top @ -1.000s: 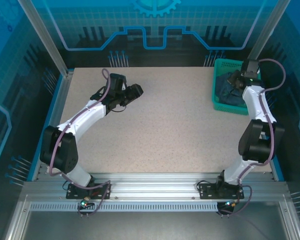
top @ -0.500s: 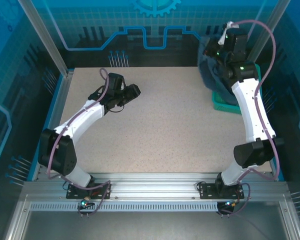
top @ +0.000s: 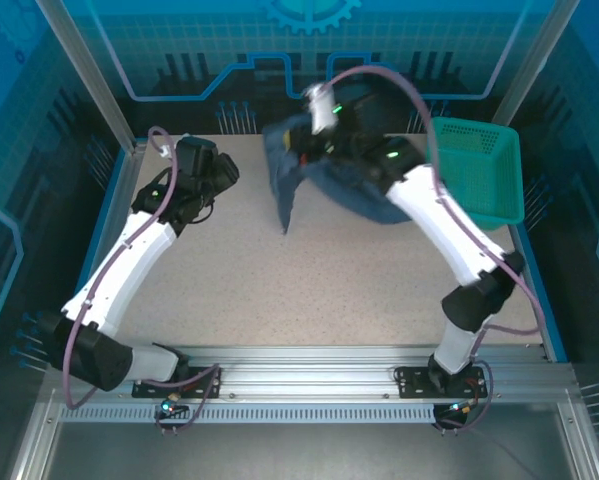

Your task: Fold and stack the t-shirts

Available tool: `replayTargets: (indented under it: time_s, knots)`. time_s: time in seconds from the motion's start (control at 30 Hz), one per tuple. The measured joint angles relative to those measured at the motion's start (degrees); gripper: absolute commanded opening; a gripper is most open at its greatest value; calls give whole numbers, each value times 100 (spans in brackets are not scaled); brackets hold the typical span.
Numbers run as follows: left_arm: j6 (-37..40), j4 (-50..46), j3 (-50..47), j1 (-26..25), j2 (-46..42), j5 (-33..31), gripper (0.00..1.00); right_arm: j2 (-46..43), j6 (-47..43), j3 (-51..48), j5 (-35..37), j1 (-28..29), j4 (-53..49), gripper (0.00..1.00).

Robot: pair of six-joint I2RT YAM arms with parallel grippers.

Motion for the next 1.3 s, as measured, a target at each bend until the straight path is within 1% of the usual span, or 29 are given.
replayTargets:
  time_s: [0.1, 0.13, 0.2, 0.3, 0.37, 0.47, 0.53, 0.57, 0.63, 0.7, 0.8, 0.87, 1.0, 1.1, 1.13, 1.17, 1.3]
  knots:
    - [-2, -111, -212, 68, -251, -94, 72, 743, 57, -516, -439, 407, -170, 0]
    - [0, -138, -326, 87, -323, -96, 72, 1045, 61, -533, -592, 525, -293, 5]
    - [4, -197, -562, 103, -415, -55, 72, 1665, 46, -463, -918, 758, -544, 25]
    - [44, -216, -927, 107, -433, 240, 71, 2238, -2, -280, -1268, 973, -879, 48]
    - [76, -247, -1119, 94, -424, 514, 70, 2227, 31, -317, -1320, 981, -994, 54]
    - [155, -293, -1338, -63, -422, 890, 70, 1700, 129, -752, -1309, 728, -820, 60]
    - [155, -284, -1497, -282, -422, 1130, 70, 1115, 214, -1228, -1185, 376, -713, 62]
    - [153, -275, -1611, -422, -422, 1259, 70, 752, 258, -1521, -1099, 116, -638, 62]
    - [133, -284, -1834, -688, -415, 1486, 70, 101, 343, -2052, -872, -420, -533, 60]
    - [109, -286, -2031, -979, -343, 1716, 71, -568, 487, -2699, -557, -1084, -417, 59]
    - [63, -304, -2076, -1335, -2, 1945, 73, -1150, 704, -3552, -177, -1858, -411, 58]
    - [68, -420, -1985, -1543, 356, 1965, 73, -1261, 813, -4039, 50, -2227, -463, 58]
    - [153, -796, -1880, -1777, 925, 1934, 76, -1163, 951, -4631, 422, -2518, -649, 57]
    - [168, -1034, -1919, -1803, 990, 1917, 81, -986, 1049, -4712, 619, -2524, -704, 57]
    - [155, -1056, -1947, -1803, 988, 1919, 85, -935, 1078, -4712, 675, -2524, -702, 58]
    - [149, -1049, -2002, -1803, 988, 1923, 87, -874, 1113, -4712, 750, -2527, -682, 58]
    - [28, -997, -2122, -1801, 1139, 1941, 90, -446, 1213, -4653, 938, -2542, -592, 58]
